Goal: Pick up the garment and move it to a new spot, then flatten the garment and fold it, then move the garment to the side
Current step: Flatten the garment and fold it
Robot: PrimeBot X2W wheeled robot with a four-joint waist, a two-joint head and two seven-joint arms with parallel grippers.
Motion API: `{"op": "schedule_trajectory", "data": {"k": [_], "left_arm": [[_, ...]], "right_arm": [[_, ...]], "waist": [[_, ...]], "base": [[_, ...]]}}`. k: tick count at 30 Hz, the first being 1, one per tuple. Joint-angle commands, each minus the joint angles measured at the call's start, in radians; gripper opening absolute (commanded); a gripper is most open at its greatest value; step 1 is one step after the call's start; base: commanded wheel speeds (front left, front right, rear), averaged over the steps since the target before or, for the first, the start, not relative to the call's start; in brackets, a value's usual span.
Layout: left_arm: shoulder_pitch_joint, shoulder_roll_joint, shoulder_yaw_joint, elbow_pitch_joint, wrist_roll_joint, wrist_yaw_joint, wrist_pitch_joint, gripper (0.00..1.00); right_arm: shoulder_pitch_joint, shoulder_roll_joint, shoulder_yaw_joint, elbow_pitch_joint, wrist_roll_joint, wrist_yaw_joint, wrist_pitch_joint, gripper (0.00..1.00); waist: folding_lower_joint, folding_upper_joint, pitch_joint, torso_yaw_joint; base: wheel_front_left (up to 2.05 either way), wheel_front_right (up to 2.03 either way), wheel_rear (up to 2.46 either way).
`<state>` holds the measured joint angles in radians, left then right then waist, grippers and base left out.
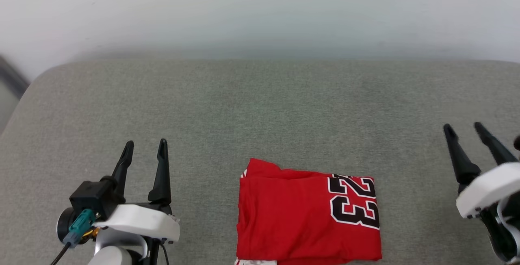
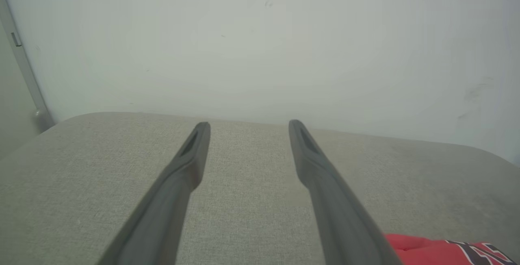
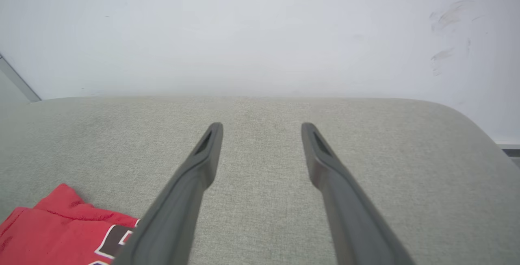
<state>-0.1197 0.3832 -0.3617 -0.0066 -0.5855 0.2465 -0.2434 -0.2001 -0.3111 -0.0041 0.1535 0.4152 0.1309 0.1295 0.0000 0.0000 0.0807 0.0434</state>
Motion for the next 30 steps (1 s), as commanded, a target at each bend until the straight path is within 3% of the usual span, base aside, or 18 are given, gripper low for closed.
{"op": "schedule_trajectory", "data": {"k": [1, 6, 13, 30], "left_arm": [[0.017, 0.004, 0.004, 0.005, 0.000, 0.001, -0.007, 1.00], [0.050, 0.002, 0.006, 0.033, 0.013, -0.006, -0.014, 1.00], [0.116, -0.006, 0.002, 0.056, 0.020, -0.005, -0.019, 1.00], [0.131, -0.028, 0.037, 0.063, 0.029, -0.011, -0.023, 1.00]], "right_arm": [[0.029, 0.017, -0.013, -0.030, -0.028, 0.000, -0.027, 1.00], [0.134, 0.063, -0.066, -0.149, -0.124, 0.000, -0.104, 1.00], [0.261, 0.123, -0.053, -0.249, -0.161, 0.000, -0.081, 1.00], [0.314, 0.159, -0.093, -0.305, -0.154, 0.000, -0.023, 1.00]], "waist": [[0.0000, 0.0000, -0.010, -0.013], [0.0000, 0.0000, -0.042, -0.036], [0.0000, 0.0000, -0.100, -0.052], [0.0000, 0.0000, -0.108, -0.053]], "base": [[0.00, 0.00, 0.00], [0.00, 0.00, 0.00], [0.00, 0.00, 0.00], [0.00, 0.00, 0.00]]}}
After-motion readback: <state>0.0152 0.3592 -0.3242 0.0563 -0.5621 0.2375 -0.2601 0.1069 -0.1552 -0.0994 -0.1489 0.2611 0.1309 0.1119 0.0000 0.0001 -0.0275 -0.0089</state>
